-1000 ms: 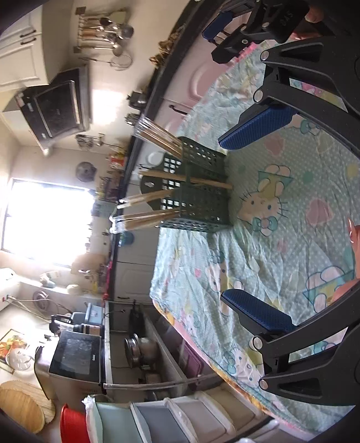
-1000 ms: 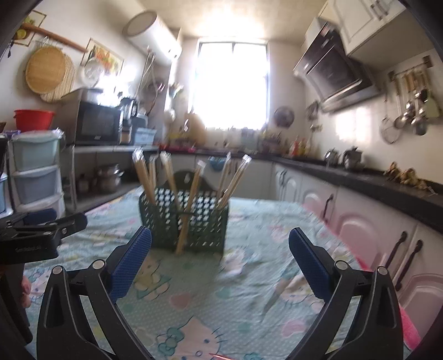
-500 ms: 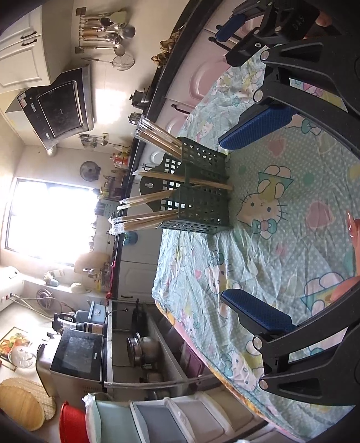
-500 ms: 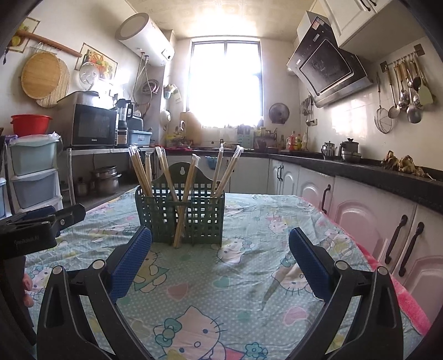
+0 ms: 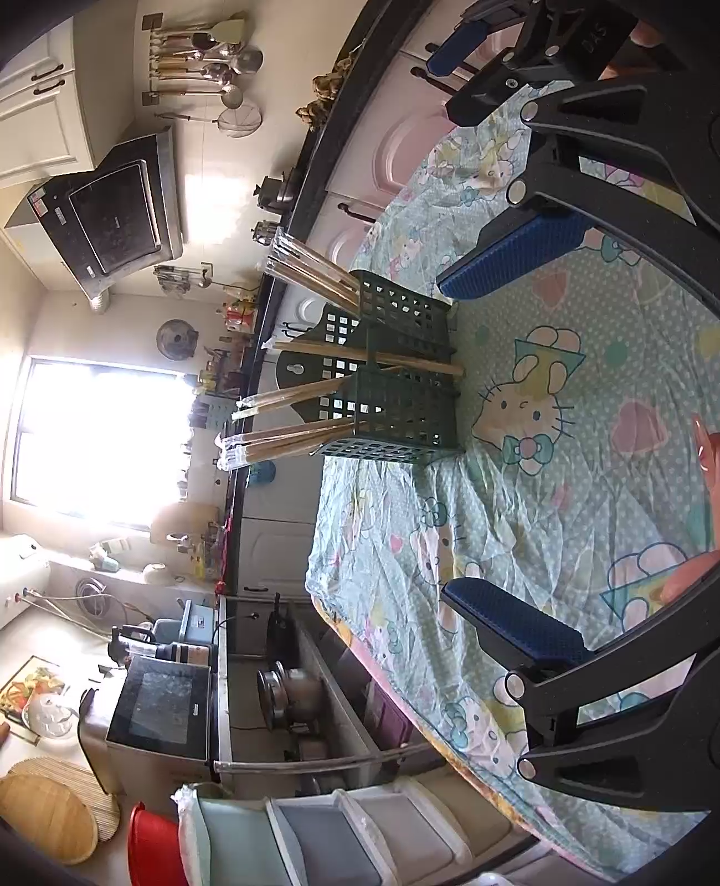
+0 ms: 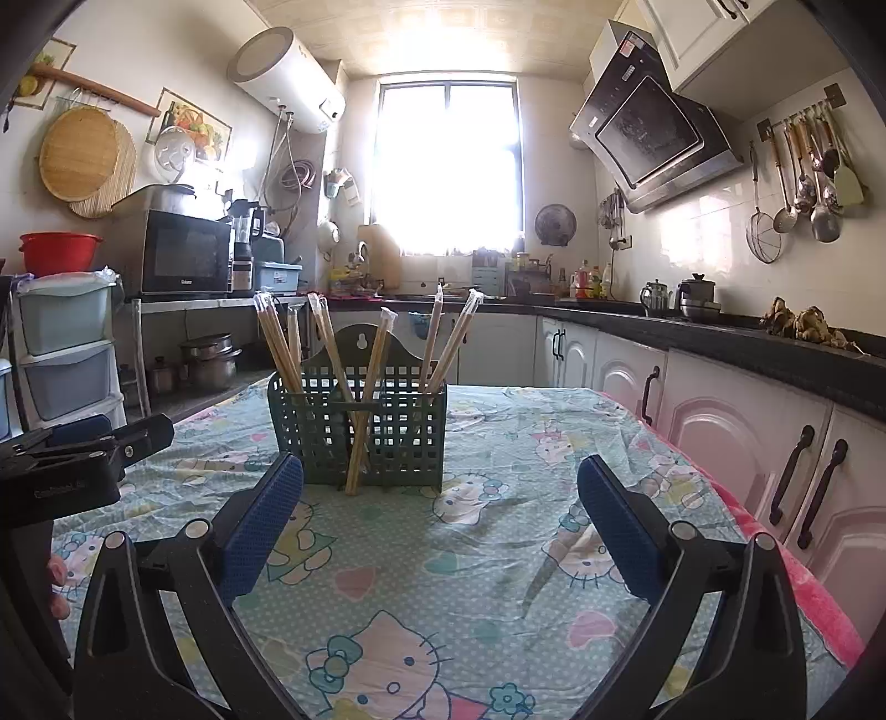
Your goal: Organize utensils
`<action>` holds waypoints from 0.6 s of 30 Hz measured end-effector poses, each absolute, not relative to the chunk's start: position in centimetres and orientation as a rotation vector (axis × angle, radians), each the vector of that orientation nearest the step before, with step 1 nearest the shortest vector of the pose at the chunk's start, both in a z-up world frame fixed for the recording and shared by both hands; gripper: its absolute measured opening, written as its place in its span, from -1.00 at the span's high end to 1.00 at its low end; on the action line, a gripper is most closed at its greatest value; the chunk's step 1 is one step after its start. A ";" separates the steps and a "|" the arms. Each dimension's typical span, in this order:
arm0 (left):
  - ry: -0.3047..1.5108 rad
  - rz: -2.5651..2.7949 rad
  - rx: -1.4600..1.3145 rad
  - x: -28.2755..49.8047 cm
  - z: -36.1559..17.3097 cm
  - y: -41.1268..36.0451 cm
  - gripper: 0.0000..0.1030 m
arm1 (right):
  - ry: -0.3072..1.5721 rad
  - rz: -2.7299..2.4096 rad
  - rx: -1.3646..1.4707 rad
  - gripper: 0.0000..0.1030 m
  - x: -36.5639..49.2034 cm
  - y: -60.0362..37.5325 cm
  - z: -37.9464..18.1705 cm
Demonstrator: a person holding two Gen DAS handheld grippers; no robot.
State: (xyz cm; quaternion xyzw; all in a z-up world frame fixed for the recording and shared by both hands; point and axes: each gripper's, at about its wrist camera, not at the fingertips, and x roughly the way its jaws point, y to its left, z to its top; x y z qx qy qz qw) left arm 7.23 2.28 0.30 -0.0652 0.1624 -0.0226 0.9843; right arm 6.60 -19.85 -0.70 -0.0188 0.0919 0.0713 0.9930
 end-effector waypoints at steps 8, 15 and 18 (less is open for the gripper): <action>0.315 -0.050 -0.131 7.1 0.4 2.3 -0.80 | 0.182 0.139 -0.037 -0.88 6.4 -19.9 -0.7; 0.314 -0.051 -0.131 7.1 0.5 2.2 -0.80 | 0.181 0.139 -0.037 -0.88 6.5 -19.9 -0.7; 0.313 -0.051 -0.130 7.1 0.5 2.2 -0.80 | 0.181 0.139 -0.037 -0.88 6.4 -19.9 -0.7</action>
